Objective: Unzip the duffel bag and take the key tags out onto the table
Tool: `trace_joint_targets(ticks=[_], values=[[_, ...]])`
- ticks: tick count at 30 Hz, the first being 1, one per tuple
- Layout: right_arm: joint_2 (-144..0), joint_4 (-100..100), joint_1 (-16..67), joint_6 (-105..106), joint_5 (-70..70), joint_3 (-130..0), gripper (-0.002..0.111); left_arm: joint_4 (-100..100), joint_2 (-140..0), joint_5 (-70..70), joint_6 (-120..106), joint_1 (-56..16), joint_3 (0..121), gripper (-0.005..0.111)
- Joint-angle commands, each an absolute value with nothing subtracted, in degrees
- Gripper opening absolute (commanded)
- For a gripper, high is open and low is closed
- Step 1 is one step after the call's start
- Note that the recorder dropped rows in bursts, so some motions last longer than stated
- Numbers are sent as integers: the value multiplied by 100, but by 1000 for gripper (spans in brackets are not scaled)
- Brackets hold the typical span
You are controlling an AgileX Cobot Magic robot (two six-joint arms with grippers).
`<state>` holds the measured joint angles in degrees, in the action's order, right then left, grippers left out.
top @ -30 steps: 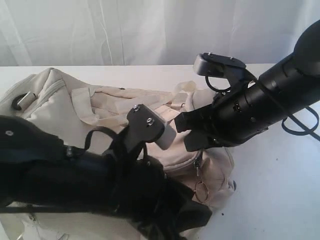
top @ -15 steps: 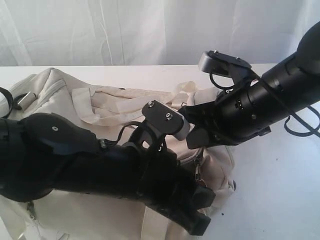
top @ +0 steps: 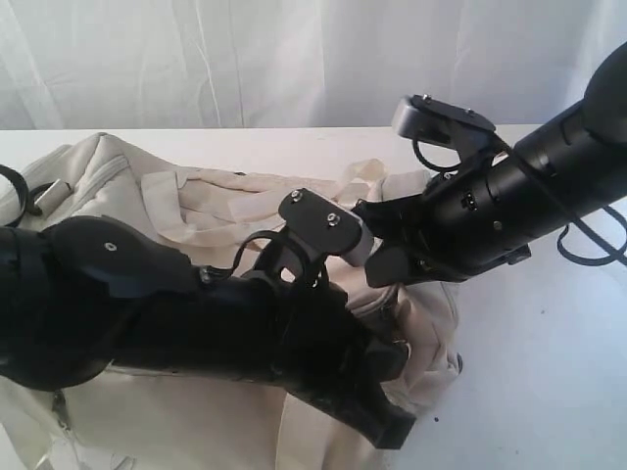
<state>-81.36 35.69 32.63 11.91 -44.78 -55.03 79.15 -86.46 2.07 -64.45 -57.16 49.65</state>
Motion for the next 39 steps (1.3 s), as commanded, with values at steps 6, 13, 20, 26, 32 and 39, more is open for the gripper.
trace_joint_targets(ticks=[6,13,20,26,32,39], values=[[-8121,3731,3364,1412,-4690,-5533,5,7888,-8327,456,-6404,-5737,4934,0],[-8121,3557,3364,1412,-4569,-5533,5,7888,-7816,374,-6280,-5737,4235,0],[-8121,3517,3364,1412,-4532,-5533,5,7939,-7192,-36,-6235,-5737,3648,0],[-8121,3475,3364,1412,-4518,-5533,5,7999,-6657,-199,-6125,-5737,3243,0],[-8121,3400,3364,1412,-4535,-5533,5,8220,-6096,-576,-6147,-5737,2868,0],[-8111,3160,3364,1286,-4579,-5533,5,8623,-5420,-1035,-6174,-5737,2376,0]])
